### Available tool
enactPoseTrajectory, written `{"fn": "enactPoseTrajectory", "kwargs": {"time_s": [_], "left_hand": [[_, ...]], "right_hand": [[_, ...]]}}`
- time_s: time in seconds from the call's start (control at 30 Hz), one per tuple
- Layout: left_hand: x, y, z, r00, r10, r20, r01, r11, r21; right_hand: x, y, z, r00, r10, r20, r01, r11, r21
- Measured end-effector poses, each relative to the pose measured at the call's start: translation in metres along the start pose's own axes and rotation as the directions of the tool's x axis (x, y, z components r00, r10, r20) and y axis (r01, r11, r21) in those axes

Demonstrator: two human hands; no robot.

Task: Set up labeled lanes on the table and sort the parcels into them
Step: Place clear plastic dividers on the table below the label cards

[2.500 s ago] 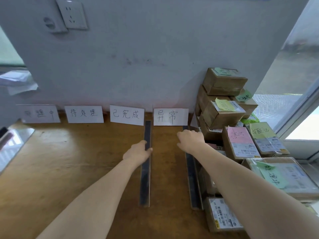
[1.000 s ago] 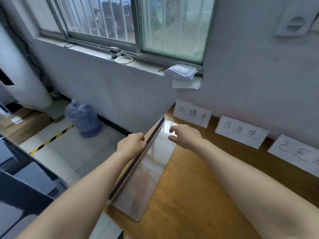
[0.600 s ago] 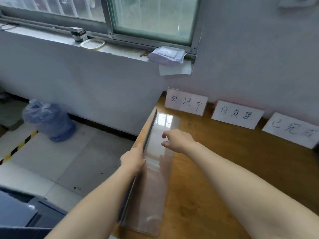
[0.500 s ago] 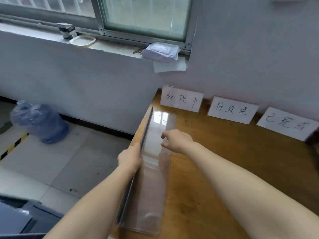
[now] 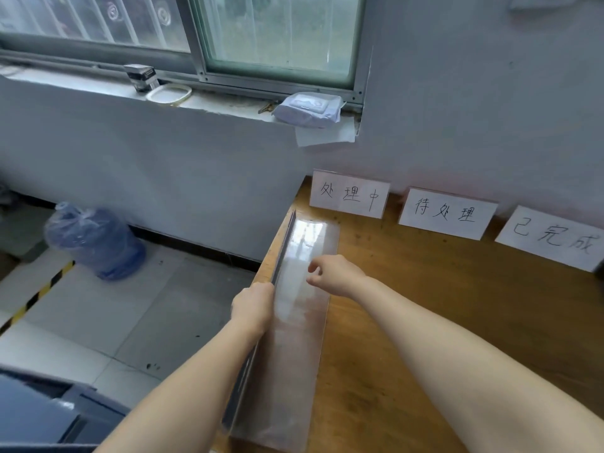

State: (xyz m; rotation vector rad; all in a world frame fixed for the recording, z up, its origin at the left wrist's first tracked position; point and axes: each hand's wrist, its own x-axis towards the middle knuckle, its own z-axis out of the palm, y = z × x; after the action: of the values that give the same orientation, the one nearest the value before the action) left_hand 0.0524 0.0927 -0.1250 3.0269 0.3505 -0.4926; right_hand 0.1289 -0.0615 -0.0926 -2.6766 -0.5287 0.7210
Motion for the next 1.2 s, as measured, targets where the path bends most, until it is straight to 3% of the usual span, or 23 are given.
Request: {"fn": "enactPoseTrajectory", "kwargs": {"time_s": [0.17,0.33,0.43,0.5,0.6,0.67,0.73,0.83,0.97,1.07,1.2], "left_hand": [[-0.007,-0.004,-0.004,0.996,0.022,-0.089,-0.021,1.0,0.006],[-0.013,-0.001,-0.01,0.984,-0.058,-0.17,0.021,0.977,-0.21],[-0.017,0.008,-0.016,0.974,-0.104,-0.203,0.025,0.933,-0.358],[-0.016,0.016,-0.018,0.972,-0.125,-0.198,0.028,0.9,-0.434],[-0.013,0.026,-0.017,0.977,-0.112,-0.181,0.001,0.852,-0.523],[-0.011,0.034,-0.014,0.982,-0.089,-0.165,-0.021,0.82,-0.571],[-0.009,0.041,-0.012,0.99,-0.067,-0.122,-0.023,0.787,-0.617],[-0.007,0.047,-0.009,0.998,-0.034,-0.054,-0.011,0.743,-0.669],[-0.005,0.038,-0.004,0.995,0.008,-0.096,-0.044,0.925,-0.376],[-0.007,0.024,-0.001,0.988,-0.113,-0.106,0.091,0.978,-0.187],[-0.014,0.005,0.013,0.976,-0.218,-0.008,0.209,0.945,-0.25]], "right_hand": [[-0.003,-0.002,-0.001,1.0,0.013,0.003,-0.013,1.0,0.021],[-0.009,0.01,0.003,0.989,0.144,-0.029,-0.143,0.989,0.028],[-0.014,0.019,0.003,0.974,0.225,-0.031,-0.219,0.966,0.136],[-0.019,0.024,0.0,0.957,0.286,-0.043,-0.257,0.907,0.333],[-0.031,0.032,-0.007,0.941,0.336,0.029,-0.276,0.718,0.639],[-0.037,0.04,-0.01,0.944,0.32,0.085,-0.269,0.591,0.76],[-0.04,0.049,-0.014,0.942,0.33,0.062,-0.239,0.531,0.813],[-0.042,0.058,-0.02,0.931,0.363,-0.041,-0.206,0.616,0.761],[-0.043,0.072,-0.024,0.89,0.425,-0.165,-0.229,0.73,0.644],[-0.044,0.079,-0.023,0.874,0.446,-0.193,-0.26,0.765,0.589],[-0.045,0.075,-0.018,0.889,0.41,-0.206,-0.293,0.853,0.433]]}}
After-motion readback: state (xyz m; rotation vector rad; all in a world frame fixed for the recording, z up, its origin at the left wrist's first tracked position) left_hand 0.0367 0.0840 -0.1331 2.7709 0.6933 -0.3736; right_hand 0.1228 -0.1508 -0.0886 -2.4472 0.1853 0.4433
